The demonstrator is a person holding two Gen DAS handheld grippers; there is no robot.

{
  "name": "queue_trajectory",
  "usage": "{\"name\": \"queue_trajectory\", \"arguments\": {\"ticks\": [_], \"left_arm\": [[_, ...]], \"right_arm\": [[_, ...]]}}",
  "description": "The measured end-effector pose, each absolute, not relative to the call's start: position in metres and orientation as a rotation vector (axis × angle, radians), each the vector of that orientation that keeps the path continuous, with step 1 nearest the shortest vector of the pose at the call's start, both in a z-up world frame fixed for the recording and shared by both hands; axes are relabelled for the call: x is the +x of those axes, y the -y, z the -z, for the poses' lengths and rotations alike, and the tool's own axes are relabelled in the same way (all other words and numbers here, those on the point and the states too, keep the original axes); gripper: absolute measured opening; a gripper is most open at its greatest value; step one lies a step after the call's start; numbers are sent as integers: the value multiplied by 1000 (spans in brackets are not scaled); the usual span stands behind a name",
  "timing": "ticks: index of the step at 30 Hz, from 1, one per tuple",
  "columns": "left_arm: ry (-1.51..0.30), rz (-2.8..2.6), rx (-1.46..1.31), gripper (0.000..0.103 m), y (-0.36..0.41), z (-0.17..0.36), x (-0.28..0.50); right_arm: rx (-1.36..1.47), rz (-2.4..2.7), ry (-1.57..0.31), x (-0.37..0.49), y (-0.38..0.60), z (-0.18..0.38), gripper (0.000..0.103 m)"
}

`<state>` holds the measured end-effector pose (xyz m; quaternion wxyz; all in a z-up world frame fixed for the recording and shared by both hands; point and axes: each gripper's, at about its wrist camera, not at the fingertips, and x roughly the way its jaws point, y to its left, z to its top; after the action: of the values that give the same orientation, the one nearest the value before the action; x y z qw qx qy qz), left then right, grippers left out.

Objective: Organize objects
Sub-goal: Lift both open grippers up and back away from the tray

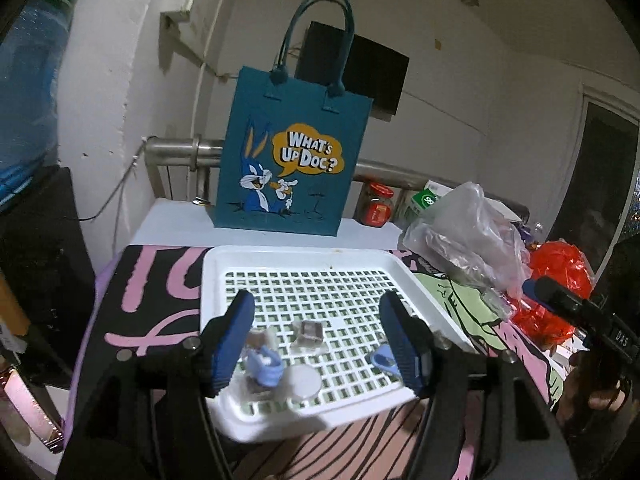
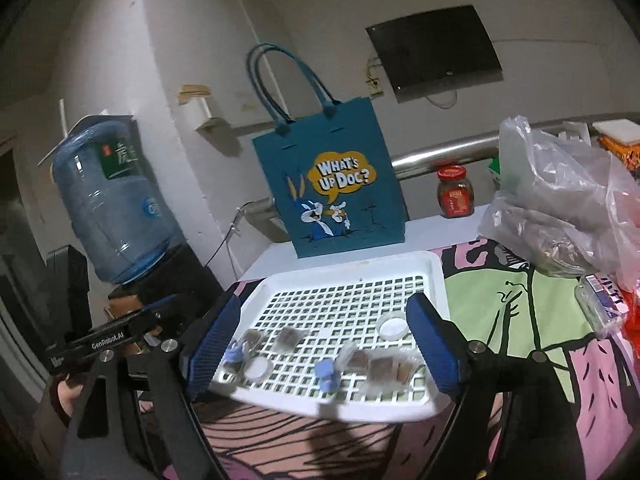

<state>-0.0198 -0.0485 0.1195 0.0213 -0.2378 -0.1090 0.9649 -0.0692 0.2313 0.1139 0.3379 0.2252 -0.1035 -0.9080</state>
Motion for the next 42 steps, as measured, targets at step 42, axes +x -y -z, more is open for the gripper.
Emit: {"name": "queue_trajectory", "arguments": {"ticks": [42], "left_arm": [[99,-2963,-1007,64,9,-46,15]], "right_arm": [[701,2422,-62,-25,-212,-45,90]]}}
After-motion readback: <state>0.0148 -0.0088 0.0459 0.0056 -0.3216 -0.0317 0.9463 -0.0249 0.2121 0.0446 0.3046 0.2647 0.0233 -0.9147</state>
